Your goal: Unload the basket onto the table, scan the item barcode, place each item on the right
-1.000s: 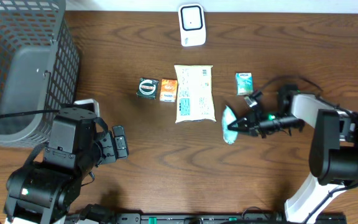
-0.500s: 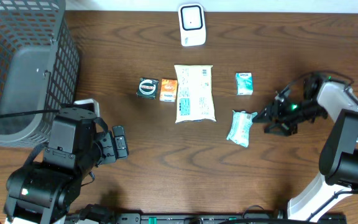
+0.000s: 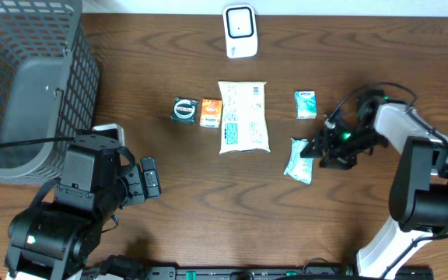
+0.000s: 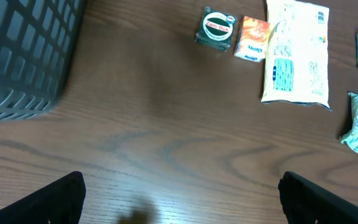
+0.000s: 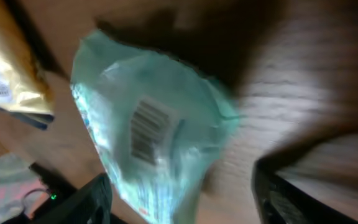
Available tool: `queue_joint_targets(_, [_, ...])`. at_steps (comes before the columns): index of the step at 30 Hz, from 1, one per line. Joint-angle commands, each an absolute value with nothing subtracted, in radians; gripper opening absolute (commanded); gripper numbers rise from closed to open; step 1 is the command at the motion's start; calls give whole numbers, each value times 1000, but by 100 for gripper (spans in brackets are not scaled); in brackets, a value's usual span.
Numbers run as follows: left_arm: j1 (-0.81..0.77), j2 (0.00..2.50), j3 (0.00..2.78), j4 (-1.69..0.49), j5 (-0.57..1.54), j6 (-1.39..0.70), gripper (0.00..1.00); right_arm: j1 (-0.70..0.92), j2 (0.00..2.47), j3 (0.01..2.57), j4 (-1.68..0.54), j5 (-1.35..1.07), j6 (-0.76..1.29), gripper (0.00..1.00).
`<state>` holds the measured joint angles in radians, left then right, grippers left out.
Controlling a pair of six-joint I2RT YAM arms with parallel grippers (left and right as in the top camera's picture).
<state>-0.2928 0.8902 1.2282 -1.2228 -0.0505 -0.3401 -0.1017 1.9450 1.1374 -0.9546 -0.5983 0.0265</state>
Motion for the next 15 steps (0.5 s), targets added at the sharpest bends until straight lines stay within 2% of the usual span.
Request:
queue_joint_targets(1, [-291,888,1227,-1222,-52,-338,98,-69,1937,1066,-896,-584,78,61])
queue_joint_targets(2, [-291,888,1227,-1222,-52,-338,98,-59,1937,1048,-874,-590,83,58])
queue_joint_targets(4, [-291,888,1227,-1222,-52,-338,98,-38,1937,1020,-846,-598,84,44])
queue_joint_targets(6, [-291,888,1227,-1222,-52,-338,98,-19,1937,1005,-829,-597,93,20])
queue_joint_targets(8, [-291,888,1227,-1222,-52,-338,98,-11,1937,1006,-830,-597,93,1])
queue_joint_targets(12, [-291,888,1227,-1222,-52,-338,98,-11,1935,1061,-879,-598,99,1])
queue_joint_targets(15, [-291,888,1227,-1222,-52,-338,98,-11,1935,1158,-988,-614,15,1])
